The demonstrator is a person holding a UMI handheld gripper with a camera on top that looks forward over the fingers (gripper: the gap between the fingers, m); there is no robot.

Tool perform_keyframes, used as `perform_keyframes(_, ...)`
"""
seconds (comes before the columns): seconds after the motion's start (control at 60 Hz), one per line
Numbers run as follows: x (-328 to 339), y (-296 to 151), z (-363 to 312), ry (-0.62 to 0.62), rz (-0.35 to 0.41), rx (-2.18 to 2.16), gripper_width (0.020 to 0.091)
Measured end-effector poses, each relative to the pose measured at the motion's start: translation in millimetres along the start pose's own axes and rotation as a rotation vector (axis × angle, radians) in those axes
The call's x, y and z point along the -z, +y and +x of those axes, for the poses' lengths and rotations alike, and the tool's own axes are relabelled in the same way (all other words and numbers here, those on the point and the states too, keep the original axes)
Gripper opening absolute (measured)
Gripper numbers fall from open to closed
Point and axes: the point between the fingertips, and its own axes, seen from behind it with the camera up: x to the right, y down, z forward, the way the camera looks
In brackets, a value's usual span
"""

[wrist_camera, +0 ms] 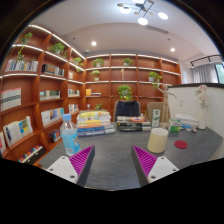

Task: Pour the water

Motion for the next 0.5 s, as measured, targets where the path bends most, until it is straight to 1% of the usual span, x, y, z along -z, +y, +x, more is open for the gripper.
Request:
perform_keyframes(0.067,-1.6,5.6,-26.2,-0.07,-0.013,-0.001,0.074)
perform_keyframes(0.117,-15.3,20.2,-55.6,-0.106,-0.016,0.003,0.0745)
perform_keyframes(0.133,-0.2,2.0,-40.1,-0.119,-0.024,0.009,0.0745)
perform_keyframes(0.2,-30.5,18.6,-93.8,-0.152,-0.011,0.025,0.0746)
perform_keyframes(0.233,-37.9,22.5,-130.3,-0.159,-0.007,0.032,0.0745)
perform_keyframes(0.3,-55.5,18.6,-155.6,-0.169,0.003,0.042,0.0745)
perform_keyframes(0.433,-90.2,12.7,-172.9,-0.142,0.008,0.048,0.0745)
perform_keyframes(0.5,-107.1,13.7,-174.2,-0.12,-0.004,0.045,0.0747)
